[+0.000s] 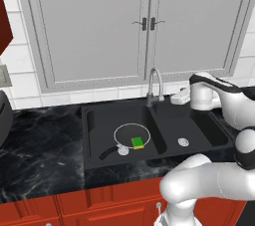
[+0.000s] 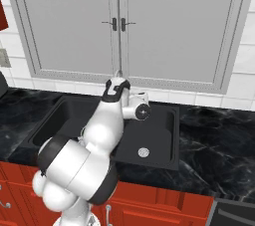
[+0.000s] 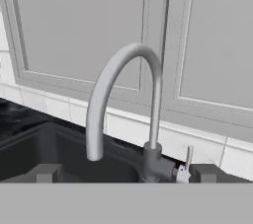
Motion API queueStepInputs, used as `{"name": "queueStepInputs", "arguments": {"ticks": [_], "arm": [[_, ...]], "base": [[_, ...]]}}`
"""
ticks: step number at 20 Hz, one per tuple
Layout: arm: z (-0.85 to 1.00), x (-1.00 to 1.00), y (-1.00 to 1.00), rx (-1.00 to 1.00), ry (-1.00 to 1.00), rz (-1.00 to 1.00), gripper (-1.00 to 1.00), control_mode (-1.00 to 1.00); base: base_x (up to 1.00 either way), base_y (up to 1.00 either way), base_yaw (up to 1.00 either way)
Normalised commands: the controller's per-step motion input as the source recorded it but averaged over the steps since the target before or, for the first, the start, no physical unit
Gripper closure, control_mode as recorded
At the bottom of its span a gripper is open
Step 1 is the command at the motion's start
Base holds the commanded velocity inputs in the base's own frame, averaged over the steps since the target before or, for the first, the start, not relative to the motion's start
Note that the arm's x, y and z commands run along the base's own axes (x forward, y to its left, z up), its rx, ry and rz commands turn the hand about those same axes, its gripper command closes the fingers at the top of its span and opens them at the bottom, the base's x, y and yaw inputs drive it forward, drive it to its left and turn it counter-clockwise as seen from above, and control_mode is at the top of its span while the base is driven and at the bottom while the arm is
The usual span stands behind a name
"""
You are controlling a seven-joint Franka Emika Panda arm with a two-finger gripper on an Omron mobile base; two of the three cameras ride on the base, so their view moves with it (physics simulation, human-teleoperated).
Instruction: Pick the pan and sponge and place them into the sink. Then turn on the water.
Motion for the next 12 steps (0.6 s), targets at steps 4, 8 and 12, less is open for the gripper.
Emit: {"name": "queueStepInputs", "arguments": {"ticks": [4, 8, 12], "arm": [[-0.18, 0.02, -0.07, 0.00, -0.05, 0.09, -1.00, -1.00], [-0.06, 0.18, -0.09, 0.00, -0.04, 0.07, -1.00, -1.00], [0.00, 0.31, -0.02, 0.00, -0.02, 0.01, -1.00, -1.00]], "base": [[0.00, 0.00, 0.00], [0.00, 0.00, 0.00], [0.00, 0.00, 0.00]]}}
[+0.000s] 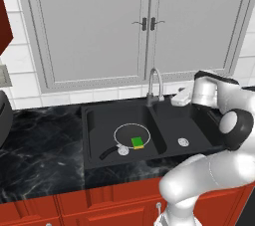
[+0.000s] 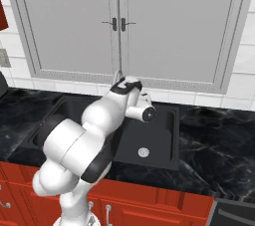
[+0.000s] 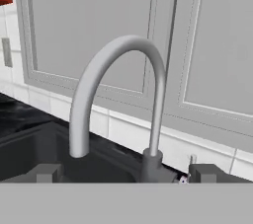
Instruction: Pick the pan and sponge and place them into the sink. Then turn on the water.
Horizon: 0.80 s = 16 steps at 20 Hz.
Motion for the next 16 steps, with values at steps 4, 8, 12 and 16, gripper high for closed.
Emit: {"name": "queueStepInputs", "arguments": {"ticks": [4, 8, 12, 16], "arm": [[0.00, 0.31, 0.00, 0.00, -0.01, 0.00, -1.00, -1.00], [-0.02, 0.14, 0.01, 0.00, -0.01, 0.00, -1.00, -1.00], [-0.13, 0.04, 0.06, 0.00, -0.03, 0.00, -1.00, -1.00], [-0.08, 0.13, 0.00, 0.00, -0.02, 0.00, -1.00, -1.00]], "base": [[0.00, 0.00, 0.00], [0.00, 0.00, 0.00], [0.00, 0.00, 0.00], [0.00, 0.00, 0.00]]}}
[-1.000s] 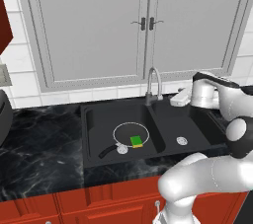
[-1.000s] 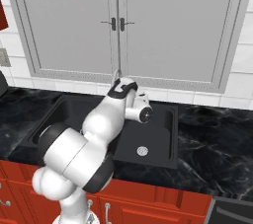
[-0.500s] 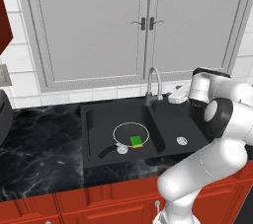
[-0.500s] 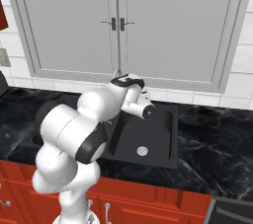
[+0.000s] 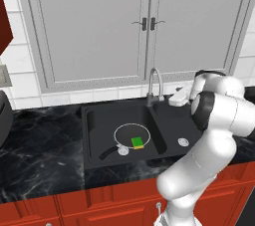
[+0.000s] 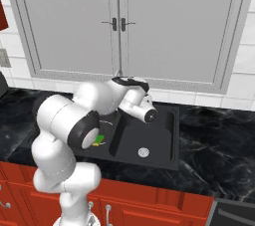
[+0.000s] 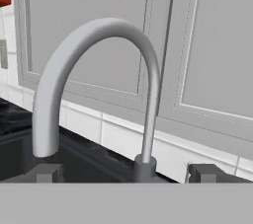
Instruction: Pick the pan and sponge and place them into the sink. Then turn on the water.
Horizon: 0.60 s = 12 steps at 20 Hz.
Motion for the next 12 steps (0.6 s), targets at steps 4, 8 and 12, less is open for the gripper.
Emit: {"name": "queueStepInputs", "arguments": {"ticks": [4, 8, 12], "arm": [[-0.01, 0.20, 0.01, 0.00, -0.02, -0.02, -1.00, -1.00], [0.00, 0.29, 0.01, 0.00, -0.02, -0.04, -1.00, -1.00], [-0.01, 0.30, 0.00, 0.00, -0.01, -0.03, -1.00, -1.00]], "base": [[0.00, 0.00, 0.00], [0.00, 0.00, 0.00], [0.00, 0.00, 0.00]]}}
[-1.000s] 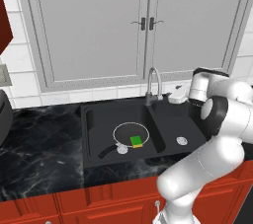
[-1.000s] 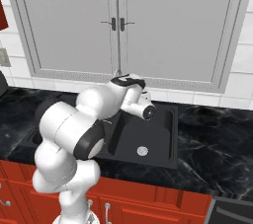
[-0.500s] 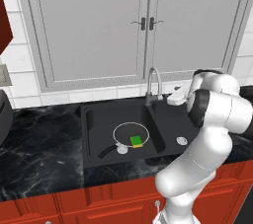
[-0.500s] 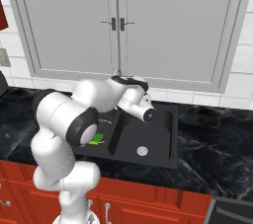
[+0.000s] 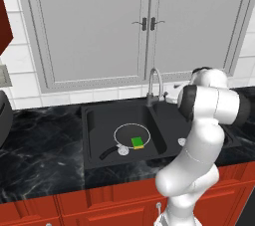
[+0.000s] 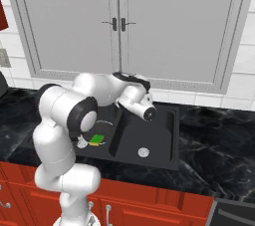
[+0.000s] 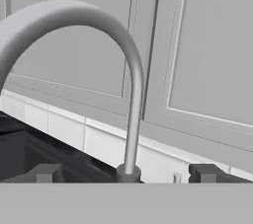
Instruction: Pick the pan and sponge and place them into the sink. Then turn on the water.
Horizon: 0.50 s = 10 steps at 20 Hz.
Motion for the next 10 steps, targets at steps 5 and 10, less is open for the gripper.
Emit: {"name": "queueStepInputs", "arguments": {"ticks": [5, 10], "arm": [[-0.06, 0.29, 0.00, 0.00, 0.00, -0.03, -1.00, -1.00], [-0.16, 0.18, 0.00, 0.00, 0.00, -0.02, -1.00, -1.00]], "base": [[0.00, 0.00, 0.00], [0.00, 0.00, 0.00]]}}
